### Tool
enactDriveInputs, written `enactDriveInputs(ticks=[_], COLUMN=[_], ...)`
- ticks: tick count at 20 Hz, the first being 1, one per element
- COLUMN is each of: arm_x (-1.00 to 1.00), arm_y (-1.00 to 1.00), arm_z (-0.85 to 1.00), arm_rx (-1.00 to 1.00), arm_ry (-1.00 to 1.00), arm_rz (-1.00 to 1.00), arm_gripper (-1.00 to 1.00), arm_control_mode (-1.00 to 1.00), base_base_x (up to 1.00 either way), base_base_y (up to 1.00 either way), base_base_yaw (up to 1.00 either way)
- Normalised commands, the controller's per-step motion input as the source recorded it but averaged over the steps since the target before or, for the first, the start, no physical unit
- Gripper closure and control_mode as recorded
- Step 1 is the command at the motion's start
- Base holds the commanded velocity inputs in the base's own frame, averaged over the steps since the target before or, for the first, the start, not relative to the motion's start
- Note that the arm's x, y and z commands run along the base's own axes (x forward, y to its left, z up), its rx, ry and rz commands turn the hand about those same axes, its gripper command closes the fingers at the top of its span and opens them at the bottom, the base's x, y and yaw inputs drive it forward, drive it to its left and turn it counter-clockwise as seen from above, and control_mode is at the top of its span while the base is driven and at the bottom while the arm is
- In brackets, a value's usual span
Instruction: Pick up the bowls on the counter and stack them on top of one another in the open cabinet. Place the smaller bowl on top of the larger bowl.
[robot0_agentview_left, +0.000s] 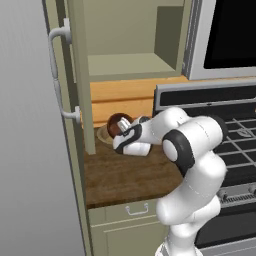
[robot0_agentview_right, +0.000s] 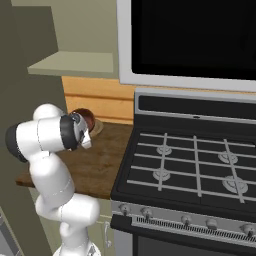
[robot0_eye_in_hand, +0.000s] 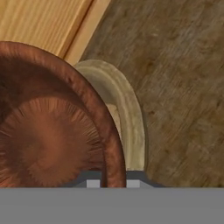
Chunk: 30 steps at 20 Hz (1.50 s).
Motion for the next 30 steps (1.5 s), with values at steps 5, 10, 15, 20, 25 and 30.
enactDriveInputs(ticks=[5,10,15,20,25,30], arm_x=[0.24,0.48,0.28,0.01,-0.01,-0.24], arm_y=[0.0,0.0,0.1,0.16,0.02,-0.05], arm_z=[0.0,-0.01,-0.22,-0.27,-0.03,0.33], arm_rx=[0.0,0.0,-0.01,-0.04,0.0,0.05], arm_ry=[0.0,0.0,0.0,0.0,-0.03,-0.06], arm_rz=[0.0,0.0,0.0,0.0,0.0,0.0], arm_gripper=[1.0,1.0,1.0,-1.0,-1.0,-1.0], arm_control_mode=[-1.0,-1.0,-1.0,-1.0,-1.0,-1.0], base_base_x=[0.0,0.0,0.0,0.0,0.0,0.0], base_base_y=[0.0,0.0,0.0,0.0,0.0,0.0], base_base_yaw=[0.0,0.0,0.0,0.0,0.0,0.0])
